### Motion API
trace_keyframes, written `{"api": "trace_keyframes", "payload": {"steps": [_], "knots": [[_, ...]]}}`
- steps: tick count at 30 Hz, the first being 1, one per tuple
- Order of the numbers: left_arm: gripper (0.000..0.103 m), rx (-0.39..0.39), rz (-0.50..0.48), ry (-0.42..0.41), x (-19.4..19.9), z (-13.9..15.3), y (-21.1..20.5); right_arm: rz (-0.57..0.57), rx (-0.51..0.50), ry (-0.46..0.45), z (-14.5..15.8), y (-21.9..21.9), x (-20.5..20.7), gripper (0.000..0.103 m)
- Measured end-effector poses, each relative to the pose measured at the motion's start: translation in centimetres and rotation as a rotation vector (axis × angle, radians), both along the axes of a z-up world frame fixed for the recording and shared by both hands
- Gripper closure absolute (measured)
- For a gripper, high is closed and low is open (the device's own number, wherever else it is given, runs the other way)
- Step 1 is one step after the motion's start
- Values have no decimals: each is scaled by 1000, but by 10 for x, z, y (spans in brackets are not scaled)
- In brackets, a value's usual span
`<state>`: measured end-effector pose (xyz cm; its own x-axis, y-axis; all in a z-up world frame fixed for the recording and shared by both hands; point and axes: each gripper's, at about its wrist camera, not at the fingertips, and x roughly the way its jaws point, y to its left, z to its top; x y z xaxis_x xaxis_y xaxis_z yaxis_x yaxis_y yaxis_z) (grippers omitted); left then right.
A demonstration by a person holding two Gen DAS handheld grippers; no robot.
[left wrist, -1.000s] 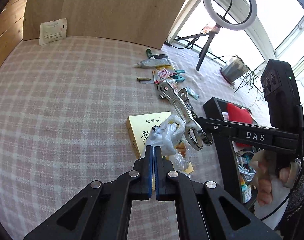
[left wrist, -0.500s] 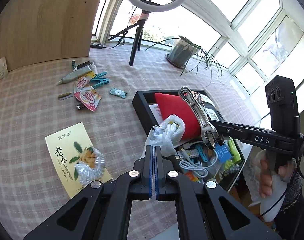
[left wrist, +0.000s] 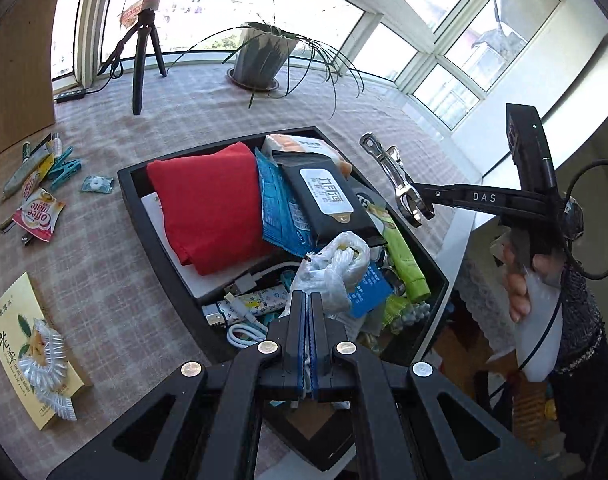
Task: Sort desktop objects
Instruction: 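Carry the bag and the silver clamp over the black tray with both tools, then open both tools to drop the bag and clamp into the tray, then move both tools back to the gold box on the table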
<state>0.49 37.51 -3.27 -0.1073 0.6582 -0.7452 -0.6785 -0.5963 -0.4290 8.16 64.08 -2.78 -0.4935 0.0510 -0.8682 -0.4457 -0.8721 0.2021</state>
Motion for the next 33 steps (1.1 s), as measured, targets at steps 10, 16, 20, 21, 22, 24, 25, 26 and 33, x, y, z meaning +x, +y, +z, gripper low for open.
{"api": "trace_keyframes", "payload": {"steps": [10, 16, 20, 21, 22, 24, 25, 26, 33], "knots": [[102, -44, -141, -55, 40, -17, 12, -12, 8, -62, -25, 21, -13, 99], [78, -87, -157, -72, 50, -25, 14, 0, 3, -84, -26, 17, -19, 82], [75, -79, -135, -51, 46, -20, 4, -11, 17, -66, -18, 14, -16, 72], [75, -80, -127, -47, 44, -19, 2, -15, 18, -64, -16, 14, -14, 72], [75, -80, -117, -41, 42, -18, -2, -19, 21, -61, -14, 14, -13, 72], [75, -83, -89, -37, 35, -17, -10, -23, 21, -56, -9, 11, -12, 72], [75, -83, -75, -34, 32, -16, -14, -22, 19, -49, -6, 8, -11, 72], [75, -88, -61, -30, 29, -17, -20, -16, 19, -43, -4, 3, -11, 72], [75, -138, 84, -41, -1, -31, -84, 89, 7, 0, 12, -55, -27, 72]]}}
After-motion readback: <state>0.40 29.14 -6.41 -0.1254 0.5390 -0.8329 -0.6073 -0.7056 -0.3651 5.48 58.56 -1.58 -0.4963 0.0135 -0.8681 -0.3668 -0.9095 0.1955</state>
